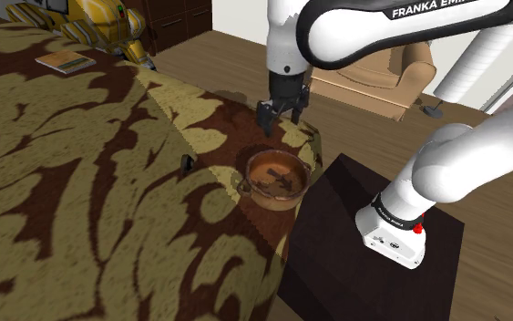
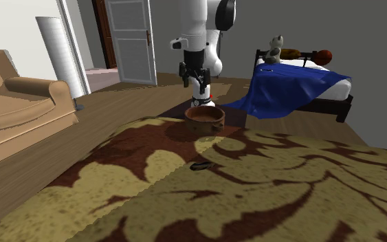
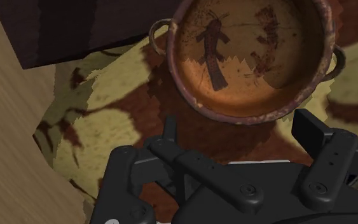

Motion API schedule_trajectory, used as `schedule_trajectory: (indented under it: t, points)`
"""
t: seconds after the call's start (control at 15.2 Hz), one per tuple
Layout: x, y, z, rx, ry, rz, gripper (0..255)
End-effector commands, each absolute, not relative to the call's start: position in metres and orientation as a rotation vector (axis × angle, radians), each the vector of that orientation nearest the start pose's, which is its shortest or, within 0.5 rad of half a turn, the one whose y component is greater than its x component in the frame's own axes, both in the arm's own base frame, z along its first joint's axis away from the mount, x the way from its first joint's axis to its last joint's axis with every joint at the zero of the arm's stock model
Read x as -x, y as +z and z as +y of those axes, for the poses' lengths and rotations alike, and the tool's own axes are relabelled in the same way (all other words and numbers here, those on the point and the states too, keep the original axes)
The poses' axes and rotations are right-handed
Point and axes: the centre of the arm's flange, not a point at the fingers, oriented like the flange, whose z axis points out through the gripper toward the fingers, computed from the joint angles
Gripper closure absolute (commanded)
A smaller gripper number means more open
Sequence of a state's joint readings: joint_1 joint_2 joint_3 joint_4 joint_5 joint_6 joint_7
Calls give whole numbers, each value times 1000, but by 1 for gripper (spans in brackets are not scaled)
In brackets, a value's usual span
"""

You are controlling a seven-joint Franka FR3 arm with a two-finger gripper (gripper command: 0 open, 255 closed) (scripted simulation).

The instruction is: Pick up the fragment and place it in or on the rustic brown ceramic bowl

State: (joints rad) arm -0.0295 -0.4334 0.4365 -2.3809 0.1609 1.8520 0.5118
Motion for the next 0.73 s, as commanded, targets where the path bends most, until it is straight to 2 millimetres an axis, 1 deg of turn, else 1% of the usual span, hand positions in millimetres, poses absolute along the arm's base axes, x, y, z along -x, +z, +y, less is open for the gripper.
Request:
schedule_trajectory:
  t: [0.0, 0.33, 0.66]
  points:
    - [-389, 448, 202, 3189, 153, 403, 0]
    - [-428, 419, 245, 3166, 127, 566, 0]
    - [-472, 391, 283, 3135, 101, 727, 0]
